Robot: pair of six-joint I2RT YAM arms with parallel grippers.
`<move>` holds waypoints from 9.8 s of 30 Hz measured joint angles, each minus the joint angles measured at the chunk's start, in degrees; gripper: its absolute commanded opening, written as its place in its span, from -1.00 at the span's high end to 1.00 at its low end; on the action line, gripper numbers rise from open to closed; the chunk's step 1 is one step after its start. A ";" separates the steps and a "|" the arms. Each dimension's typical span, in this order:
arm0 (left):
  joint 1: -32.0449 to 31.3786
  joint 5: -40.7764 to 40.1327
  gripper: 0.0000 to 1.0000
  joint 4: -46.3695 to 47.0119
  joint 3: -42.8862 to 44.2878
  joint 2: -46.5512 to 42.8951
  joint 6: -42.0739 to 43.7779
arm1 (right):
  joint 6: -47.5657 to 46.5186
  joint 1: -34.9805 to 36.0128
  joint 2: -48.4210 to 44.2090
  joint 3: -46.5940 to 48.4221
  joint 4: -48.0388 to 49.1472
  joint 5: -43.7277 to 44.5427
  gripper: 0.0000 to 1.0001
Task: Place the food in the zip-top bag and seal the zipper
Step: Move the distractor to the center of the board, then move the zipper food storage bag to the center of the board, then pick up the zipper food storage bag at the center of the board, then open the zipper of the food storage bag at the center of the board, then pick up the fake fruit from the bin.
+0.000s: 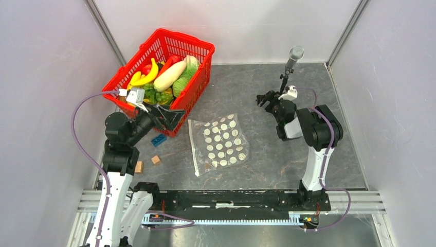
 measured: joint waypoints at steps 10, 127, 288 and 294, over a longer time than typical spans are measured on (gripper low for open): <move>0.00 -0.02 -1.00 -3.87 -0.02 -1.36 1.88 | -0.26 -3.87 12.15 21.94 -11.58 -3.76 -0.89; -5.27 -10.64 -1.00 -18.62 -11.41 -20.04 2.91 | -8.41 57.20 -4.98 30.47 -76.54 39.54 0.34; 7.02 -27.67 -0.52 -19.89 65.31 75.34 16.94 | -13.46 44.94 -62.82 2.05 -73.79 21.51 1.00; 7.28 -26.25 0.13 -19.37 66.86 80.28 16.76 | -13.60 44.94 -62.79 1.53 -73.66 20.98 1.00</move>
